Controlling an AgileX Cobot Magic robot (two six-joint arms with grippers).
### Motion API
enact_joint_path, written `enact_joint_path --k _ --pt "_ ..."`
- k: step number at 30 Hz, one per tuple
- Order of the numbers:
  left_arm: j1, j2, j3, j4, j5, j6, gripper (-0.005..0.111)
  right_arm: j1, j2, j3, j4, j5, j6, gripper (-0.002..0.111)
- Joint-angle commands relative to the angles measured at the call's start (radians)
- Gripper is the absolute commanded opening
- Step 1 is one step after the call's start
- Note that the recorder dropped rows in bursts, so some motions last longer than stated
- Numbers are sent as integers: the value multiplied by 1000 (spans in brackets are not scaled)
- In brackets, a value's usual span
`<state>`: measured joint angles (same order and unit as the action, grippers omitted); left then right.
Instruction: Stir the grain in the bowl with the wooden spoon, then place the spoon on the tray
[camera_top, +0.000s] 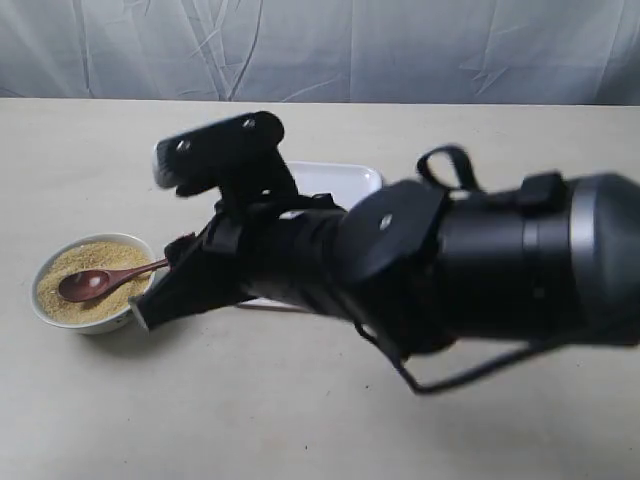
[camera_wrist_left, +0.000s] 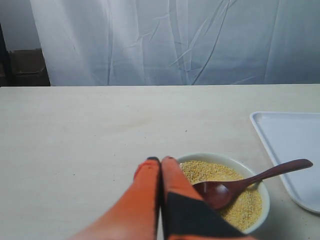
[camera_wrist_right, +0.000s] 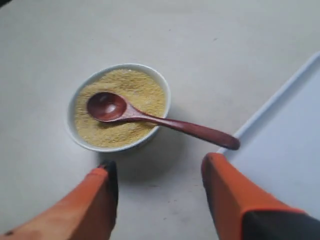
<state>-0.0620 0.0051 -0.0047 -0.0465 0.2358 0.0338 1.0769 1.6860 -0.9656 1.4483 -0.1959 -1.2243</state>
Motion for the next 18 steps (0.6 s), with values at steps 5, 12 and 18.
enact_joint_path --k 5,12,18 --pt "0 -5 5 8 -4 -6 0 106 95 84 -55 -412 456 52" --pt "0 -5 5 8 -4 -6 0 53 199 93 -697 -400 1453 52" --pt "0 -5 5 8 -4 -6 0 47 289 93 -957 -499 1963 52"
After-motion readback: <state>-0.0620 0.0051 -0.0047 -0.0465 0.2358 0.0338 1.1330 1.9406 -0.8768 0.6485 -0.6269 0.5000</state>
